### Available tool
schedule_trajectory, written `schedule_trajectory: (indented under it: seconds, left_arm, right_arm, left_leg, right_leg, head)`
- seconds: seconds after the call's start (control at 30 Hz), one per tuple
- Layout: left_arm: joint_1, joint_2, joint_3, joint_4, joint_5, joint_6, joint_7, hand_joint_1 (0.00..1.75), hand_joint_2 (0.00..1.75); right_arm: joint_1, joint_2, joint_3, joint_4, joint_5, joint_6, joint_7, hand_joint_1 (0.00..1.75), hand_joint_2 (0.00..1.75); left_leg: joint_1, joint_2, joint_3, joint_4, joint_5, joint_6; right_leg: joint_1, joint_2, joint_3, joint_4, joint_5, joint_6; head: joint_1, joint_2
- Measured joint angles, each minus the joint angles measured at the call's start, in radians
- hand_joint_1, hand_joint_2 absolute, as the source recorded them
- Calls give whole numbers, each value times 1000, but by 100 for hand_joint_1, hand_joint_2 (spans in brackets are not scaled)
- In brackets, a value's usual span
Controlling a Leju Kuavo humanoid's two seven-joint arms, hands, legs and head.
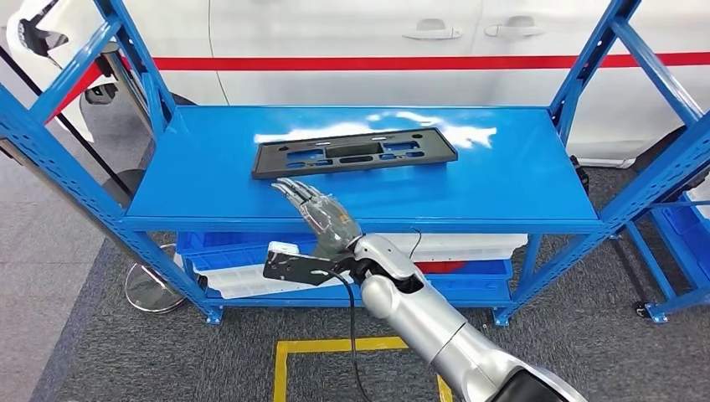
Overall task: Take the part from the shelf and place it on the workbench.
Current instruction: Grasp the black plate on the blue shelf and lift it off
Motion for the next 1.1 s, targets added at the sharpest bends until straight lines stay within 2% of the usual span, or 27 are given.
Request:
schedule_trajectory:
  seconds: [0.1, 0.17, 0.2, 0.27, 0.3, 0.33, 0.37, 0.43, 0.47, 0.5, 0.53, 0.6, 0.67, 0.7, 0.77, 0.8, 0.83, 0.87, 0.9, 0.93, 0.97, 1.03, 1.1]
  left_arm:
    - [-1, 0, 0, 1, -3, 2, 4, 0, 0]
    - [-1, -1, 0, 2, -5, 9, 7, 0, 0]
    - [-1, -1, 0, 2, -8, 14, 8, 0, 0]
    - [-1, -1, 0, 2, -16, 21, 11, 0, 0]
    - [-1, -1, 0, 2, -19, 23, 13, 0, 0]
    - [0, -1, 0, 2, -24, 25, 15, 0, 0]
    - [0, -2, 0, 2, -27, 26, 16, 0, 0]
    - [0, -5, -1, 3, -33, 28, 19, 0, 0]
    - [-1, -7, -2, 4, -36, 28, 20, 0, 0]
    - [-3, -9, -3, 4, -38, 28, 21, 0, 0]
    - [-4, -10, -5, 4, -40, 28, 22, 0, 0]
    - [-5, -9, -8, 4, -42, 26, 24, 0, 0]
    - [-6, -8, -10, 4, -44, 22, 26, 0, 0]
    - [-6, -8, -11, 4, -45, 20, 27, 0, 0]
    - [-6, -7, -14, 4, -47, 15, 28, 0, 0]
    - [-5, -6, -16, 4, -48, 14, 29, 0, 0]
    - [-4, -5, -17, 4, -51, 12, 29, 0, 0]
    - [-3, -4, -18, 4, -53, 11, 29, 0, 0]
    - [-3, -4, -19, 4, -55, 10, 29, 0, 0]
    - [-4, -3, -20, 5, -58, 9, 29, 0, 0]
    - [-6, -3, -21, 5, -60, 7, 30, 0, 0]
    - [-10, -2, -24, 5, -66, 2, 32, 0, 0]
    - [-13, -2, -26, 5, -71, -2, 36, 0, 0]
  right_arm:
    - [3, 4, 8, 28, 100, -88, 25, 0, 175]
    - [2, 5, 12, 38, 226, -180, 68, 0, 175]
    - [1, 5, 14, 42, 308, -230, 99, 0, 175]
    - [2, 4, 16, 52, 491, -323, 160, 0, 175]
    - [3, 3, 14, 57, 567, -360, 180, 0, 175]
    - [4, 3, 11, 60, 629, -385, 189, 0, 175]
    - [5, 3, 6, 62, 674, -401, 192, 0, 175]
    - [4, 3, -11, 63, 736, -421, 196, 0, 175]
    - [3, 3, -21, 63, 758, -425, 197, 0, 175]
    - [2, 3, -31, 63, 775, -425, 198, 0, 175]
    - [1, 3, -40, 63, 789, -419, 202, 0, 175]
    - [-3, 3, -50, 63, 803, -394, 212, 0, 175]
    - [-10, 2, -53, 63, 805, -361, 227, 0, 175]
    - [-14, 2, -53, 64, 806, -346, 235, 0, 175]
    - [-21, 0, -54, 70, 806, -317, 252, 0, 175]
    - [-22, -2, -54, 76, 807, -305, 260, 0, 175]
    - [-23, -4, -54, 82, 807, -295, 268, 0, 175]
    - [-25, -5, -54, 90, 807, -287, 275, 0, 175]
    - [-29, -7, -54, 97, 807, -281, 281, 0, 175]
    - [-34, -9, -54, 104, 808, -277, 286, 0, 175]
    - [-41, -12, -57, 112, 808, -272, 291, 0, 175]
    - [-50, -17, -69, 128, 808, -263, 300, 0, 175]
    - [-53, -22, -87, 144, 808, -256, 309, 0, 175]
  left_leg:
    - [-4, -2, 3, -5, -7, 31]
    - [-4, -2, 7, -9, -8, 46]
    - [-5, -2, 8, -10, -9, 52]
    - [-10, -2, 11, -9, -13, 59]
    - [-14, -2, 14, -9, -16, 62]
    - [-18, -3, 19, -9, -19, 64]
    - [-23, -4, 25, -9, -23, 66]
    - [-30, -6, 40, -10, -32, 67]
    - [-32, -7, 44, -10, -37, 65]
    - [-32, -7, 45, -11, -40, 62]
    - [-31, -6, 45, -12, -42, 58]
    - [-31, -4, 50, -17, -46, 48]
    - [-31, -2, 43, 13, -68, 38]
    - [-28, -2, 22, 60, -92, 33]
    - [-18, -1, -49, 190, -140, 19]
    - [-13, -1, -80, 239, -149, 12]
    - [-7, -1, -97, 254, -139, 6]
    - [-2, -1, -95, 230, -110, 0]
    - [2, -1, -77, 178, -69, -5]
    - [6, 0, -51, 111, -32, -9]
    - [7, 0, -27, 52, -8, -9]
    - [4, -2, -5, 0, 2, 3]
    - [1, -4, -5, -1, 0, 22]
  right_leg:
    - [0, 0, 1, 1, -5, 16]
    - [-3, 0, -22, 52, -36, 23]
    - [-3, 0, -53, 112, -63, 23]
    - [-1, 0, -134, 253, -113, 22]
    - [0, 0, -164, 296, -118, 19]
    - [3, 0, -174, 299, -100, 14]
    - [7, 1, -164, 261, -64, 6]
    - [20, 1, -108, 125, 18, -23]
    - [26, 0, -84, 66, 42, -36]
    - [31, 0, -69, 31, 51, -45]
    - [34, 1, -64, 18, 46, -49]
    - [30, 2, -54, 0, 48, -47]
    - [19, 2, -35, -21, 51, -45]
    - [15, 1, -26, -29, 51, -44]
    - [14, -1, -19, -30, 46, -45]
    - [13, -1, -16, -29, 43, -43]
    - [12, 0, -13, -28, 39, -41]
    - [10, 0, -10, -25, 34, -38]
    - [7, 1, -7, -21, 29, -33]
    - [5, 1, -5, -16, 22, -27]
    - [4, 2, -5, -8, 15, -19]
    - [6, 3, -7, -1, 8, -5]
    - [6, 2, -8, -2, 7, 6]
  head:
    - [0, 0]
    - [0, 0]
    - [0, 0]
    - [0, 0]
    - [0, 0]
    - [0, 0]
    - [0, 0]
    - [0, 0]
    - [0, 0]
    - [0, 0]
    - [0, 0]
    - [1, 0]
    - [0, 0]
    - [0, 0]
    - [0, 0]
    - [0, 0]
    - [0, 0]
    - [0, 0]
    - [0, 0]
    - [0, 0]
    - [0, 0]
    - [0, 0]
    - [0, 0]
